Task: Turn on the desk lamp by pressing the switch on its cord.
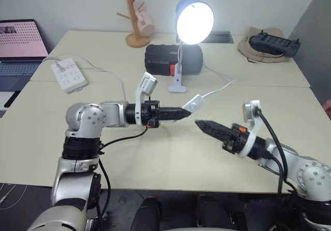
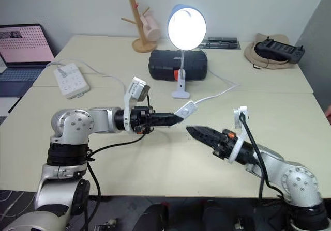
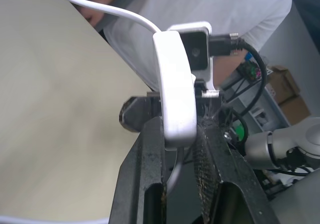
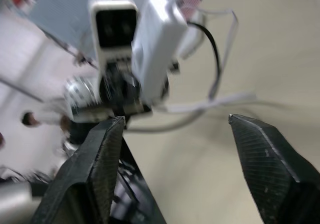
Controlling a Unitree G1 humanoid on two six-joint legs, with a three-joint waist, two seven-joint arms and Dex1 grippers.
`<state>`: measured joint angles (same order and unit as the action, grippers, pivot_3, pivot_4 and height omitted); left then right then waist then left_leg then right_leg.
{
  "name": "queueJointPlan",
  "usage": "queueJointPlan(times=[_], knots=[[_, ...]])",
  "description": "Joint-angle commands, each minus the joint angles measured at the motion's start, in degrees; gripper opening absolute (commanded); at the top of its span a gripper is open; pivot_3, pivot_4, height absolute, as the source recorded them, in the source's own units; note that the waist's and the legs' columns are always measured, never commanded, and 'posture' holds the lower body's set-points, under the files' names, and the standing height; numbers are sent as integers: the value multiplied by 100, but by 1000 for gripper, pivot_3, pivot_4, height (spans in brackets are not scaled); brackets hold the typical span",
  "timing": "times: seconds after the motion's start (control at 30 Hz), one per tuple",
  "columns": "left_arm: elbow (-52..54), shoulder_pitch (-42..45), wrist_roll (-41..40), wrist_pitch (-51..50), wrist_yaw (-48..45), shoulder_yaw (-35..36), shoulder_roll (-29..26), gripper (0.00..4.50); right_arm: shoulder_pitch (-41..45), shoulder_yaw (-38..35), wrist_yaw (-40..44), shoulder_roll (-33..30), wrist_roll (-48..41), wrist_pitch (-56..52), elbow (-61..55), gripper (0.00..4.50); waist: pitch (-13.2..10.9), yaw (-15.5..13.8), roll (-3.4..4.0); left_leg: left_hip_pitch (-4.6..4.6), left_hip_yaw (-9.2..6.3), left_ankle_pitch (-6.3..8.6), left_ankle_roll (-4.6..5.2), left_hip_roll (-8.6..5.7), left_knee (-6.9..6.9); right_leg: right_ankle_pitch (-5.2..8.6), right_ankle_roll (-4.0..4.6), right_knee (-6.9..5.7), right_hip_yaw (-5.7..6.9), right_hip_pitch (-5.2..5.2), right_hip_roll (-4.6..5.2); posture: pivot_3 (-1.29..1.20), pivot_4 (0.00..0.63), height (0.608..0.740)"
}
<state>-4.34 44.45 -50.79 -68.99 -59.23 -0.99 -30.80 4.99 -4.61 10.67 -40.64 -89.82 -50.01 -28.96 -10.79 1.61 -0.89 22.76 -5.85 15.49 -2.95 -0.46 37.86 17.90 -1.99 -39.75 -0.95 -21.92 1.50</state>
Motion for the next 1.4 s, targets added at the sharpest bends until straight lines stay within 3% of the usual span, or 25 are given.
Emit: queueJointPlan(times=[0.03,0.13,0.23,0.43,0.5,0.67,0.87,1.07,1.4], knots=[[-433,344,966,1248,-819,-670,-328,399,-194,-424,764,-681,900,-31,-236,4455,0,-2,0,0,3,0,0,0,-1,0,0,3,-1,0,-1,0,150,740],[-781,464,1653,2099,-1232,-1103,-449,399,-247,-568,1067,-946,1336,42,-251,4455,-2,4,-2,3,3,0,0,9,-3,-1,-2,20,-2,2,-10,0,150,740],[-1277,480,2810,3596,-1447,-1754,-512,399,-163,-547,1309,-1313,2145,151,-490,4455,-3,8,-2,6,6,0,1,12,-4,-1,-1,22,-5,-1,-11,0,150,740],[-2710,587,4422,6017,-1225,-2409,-153,399,-38,-395,1451,-1417,3027,295,-847,4455,-8,-20,-10,13,3,0,1,11,-1,-3,-4,25,-2,-4,-10,0,150,740],[-3139,629,4734,6569,-1220,-2491,-35,1099,-45,-381,1472,-1381,3162,298,-911,4500,-11,-23,-15,17,1,0,1,11,-1,-4,-6,29,-2,-5,-10,0,150,740],[-3694,842,4743,6816,-1524,-2240,251,1960,-135,-406,1562,-1297,3445,285,-961,4500,-11,-26,-16,21,-1,0,1,7,3,-7,-9,27,1,-5,-7,0,150,740],[-3885,1008,4676,6779,-1893,-1989,205,3193,-217,-438,1694,-1227,3655,273,-963,4500,-12,-9,-18,19,-1,1,2,9,3,-7,-9,25,2,-4,-10,0,150,740],[-3470,1142,4219,5835,-2673,-1393,-488,4379,-296,-546,2020,-1270,3771,291,-896,4500,-13,32,-19,18,0,1,2,12,3,-7,-9,18,1,-8,-13,0,150,740],[-2636,686,4272,5312,-2449,-675,-1924,4463,-127,-708,3246,-1869,4267,535,-174,4500,-17,21,-26,13,-2,1,2,14,2,-6,-8,12,1,-8,-12,0,150,740]])
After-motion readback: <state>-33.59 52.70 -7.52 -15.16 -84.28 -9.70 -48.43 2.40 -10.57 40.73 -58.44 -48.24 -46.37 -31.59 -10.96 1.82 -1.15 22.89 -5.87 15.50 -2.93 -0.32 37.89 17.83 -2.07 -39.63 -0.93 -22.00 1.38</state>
